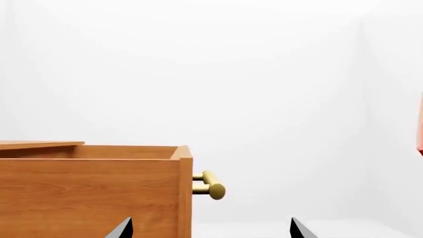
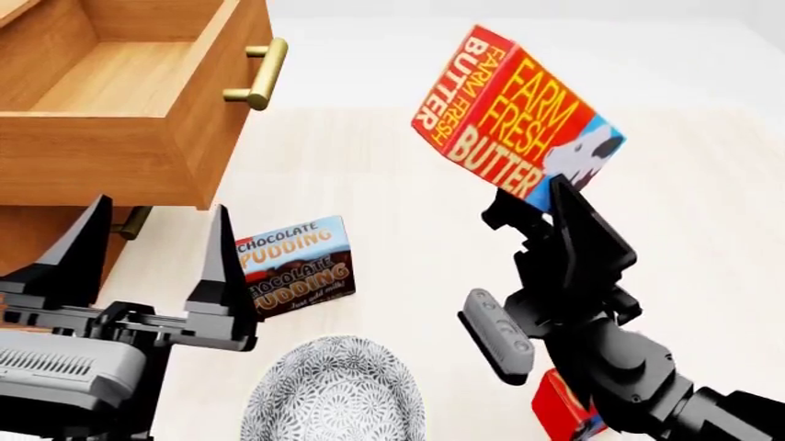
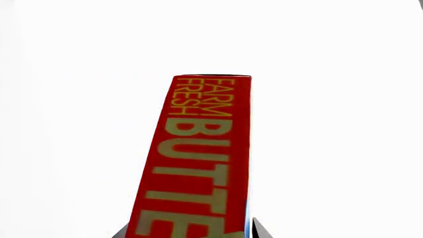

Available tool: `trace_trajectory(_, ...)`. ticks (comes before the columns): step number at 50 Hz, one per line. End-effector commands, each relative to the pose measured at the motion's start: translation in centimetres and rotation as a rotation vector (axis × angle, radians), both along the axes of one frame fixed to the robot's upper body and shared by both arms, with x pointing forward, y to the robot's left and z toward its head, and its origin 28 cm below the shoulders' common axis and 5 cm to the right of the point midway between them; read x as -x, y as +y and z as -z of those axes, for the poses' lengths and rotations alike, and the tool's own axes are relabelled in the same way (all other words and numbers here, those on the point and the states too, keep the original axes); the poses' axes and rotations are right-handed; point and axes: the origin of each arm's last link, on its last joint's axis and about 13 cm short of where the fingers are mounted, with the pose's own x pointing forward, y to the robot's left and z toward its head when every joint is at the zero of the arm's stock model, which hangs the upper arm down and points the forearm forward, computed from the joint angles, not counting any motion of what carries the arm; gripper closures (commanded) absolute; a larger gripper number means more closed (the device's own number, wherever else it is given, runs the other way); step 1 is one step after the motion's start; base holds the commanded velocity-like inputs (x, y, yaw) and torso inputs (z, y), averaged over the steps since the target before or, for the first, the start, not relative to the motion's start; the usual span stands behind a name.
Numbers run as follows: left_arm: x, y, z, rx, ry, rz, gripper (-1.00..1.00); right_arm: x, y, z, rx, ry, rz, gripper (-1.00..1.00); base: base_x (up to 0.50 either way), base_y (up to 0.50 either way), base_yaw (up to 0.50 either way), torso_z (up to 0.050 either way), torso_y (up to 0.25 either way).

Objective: Put the butter at the front in the top drawer of the cabinet and close it.

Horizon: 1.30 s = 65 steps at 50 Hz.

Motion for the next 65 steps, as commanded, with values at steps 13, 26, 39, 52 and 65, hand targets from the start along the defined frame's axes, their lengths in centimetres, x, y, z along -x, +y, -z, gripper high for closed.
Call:
trace_trajectory(13, 0.2, -0.2, 0.1, -0.015, 0.011, 0.020, -1.00, 0.4, -0.7, 0.8, 0.063, -0.080, 0.032, 1.00, 0.00, 0.00, 0.00, 0.000, 0.000)
trace_trajectory(26, 1.2, -0.1, -3.5, -0.091, 0.067, 0.264, -1.00, 0.6, -0.6, 0.6, 0.069, -0.085, 0.032, 1.00, 0.00, 0.00, 0.00, 0.000, -0.002)
trace_trajectory(39, 1.8, -0.4, -9.6, -0.248, 0.122, 0.509, -1.00, 0.8, -0.6, 0.5, 0.068, -0.089, 0.032, 1.00, 0.00, 0.00, 0.00, 0.000, -0.002)
trace_trajectory(52, 2.0, -1.0, -12.9, -0.388, 0.176, 0.665, -1.00, 1.2, -0.7, 0.6, 0.073, -0.085, 0.039, 1.00, 0.00, 0.00, 0.00, -0.002, -0.002)
trace_trajectory(65, 1.4, -0.6, -15.1, -0.401, 0.346, 0.872, -1.00, 1.4, -0.6, 0.3, 0.083, -0.087, 0.039, 1.00, 0.00, 0.00, 0.00, 0.000, -0.002)
